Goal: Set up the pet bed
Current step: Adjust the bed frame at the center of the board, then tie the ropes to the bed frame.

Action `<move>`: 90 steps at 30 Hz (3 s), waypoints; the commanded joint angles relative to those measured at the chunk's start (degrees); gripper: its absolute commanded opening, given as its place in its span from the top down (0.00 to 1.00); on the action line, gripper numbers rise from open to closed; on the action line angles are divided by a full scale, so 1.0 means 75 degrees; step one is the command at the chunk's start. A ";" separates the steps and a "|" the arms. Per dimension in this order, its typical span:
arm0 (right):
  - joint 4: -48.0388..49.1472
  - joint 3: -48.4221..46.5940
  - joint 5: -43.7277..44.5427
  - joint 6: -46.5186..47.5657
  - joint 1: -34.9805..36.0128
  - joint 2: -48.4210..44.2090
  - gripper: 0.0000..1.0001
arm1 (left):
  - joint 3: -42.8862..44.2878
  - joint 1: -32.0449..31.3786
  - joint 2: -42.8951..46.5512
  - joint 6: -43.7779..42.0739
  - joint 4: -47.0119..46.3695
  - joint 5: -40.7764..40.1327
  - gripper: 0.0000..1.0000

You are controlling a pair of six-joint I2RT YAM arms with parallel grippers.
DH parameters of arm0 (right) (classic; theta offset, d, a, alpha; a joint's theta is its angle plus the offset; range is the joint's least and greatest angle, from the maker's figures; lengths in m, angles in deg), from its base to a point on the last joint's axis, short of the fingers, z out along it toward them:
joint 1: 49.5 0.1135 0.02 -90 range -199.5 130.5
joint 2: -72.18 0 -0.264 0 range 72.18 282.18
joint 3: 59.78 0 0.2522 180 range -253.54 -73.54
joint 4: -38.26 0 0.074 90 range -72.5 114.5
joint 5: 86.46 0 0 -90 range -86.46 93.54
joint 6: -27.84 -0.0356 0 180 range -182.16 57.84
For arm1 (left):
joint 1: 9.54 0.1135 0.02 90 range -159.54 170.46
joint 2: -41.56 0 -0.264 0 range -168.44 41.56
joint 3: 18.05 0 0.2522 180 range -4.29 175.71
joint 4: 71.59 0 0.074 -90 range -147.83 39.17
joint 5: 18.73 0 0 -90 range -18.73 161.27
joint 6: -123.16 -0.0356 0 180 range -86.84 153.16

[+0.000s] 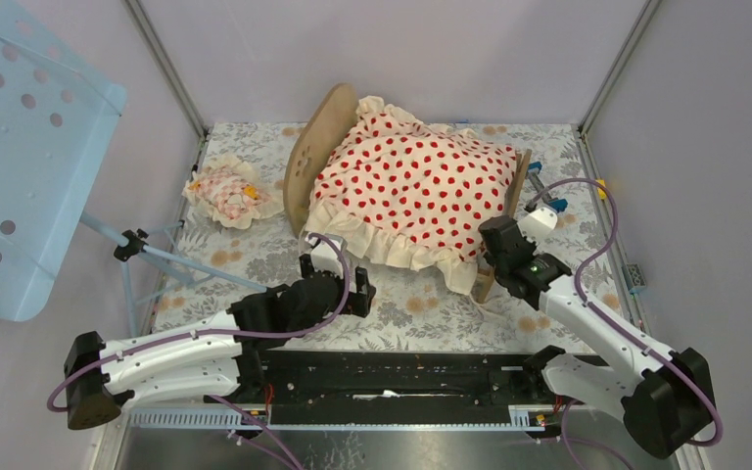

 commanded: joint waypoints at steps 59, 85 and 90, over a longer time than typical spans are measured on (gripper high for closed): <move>0.0324 0.2357 -0.1766 -0.0870 0.0246 0.0153 1.00 | -0.0850 -0.0021 0.0503 0.0296 -0.1009 0.0546 0.05; 0.2145 0.2685 -0.3494 -0.2107 0.1769 0.0733 1.00 | -0.0816 -0.0013 0.0117 0.0322 -0.1147 0.0742 0.05; 0.2464 0.2309 -0.3173 -0.2115 0.2109 0.1060 1.00 | -0.0737 -0.0016 0.0232 0.0308 -0.0884 0.0656 0.05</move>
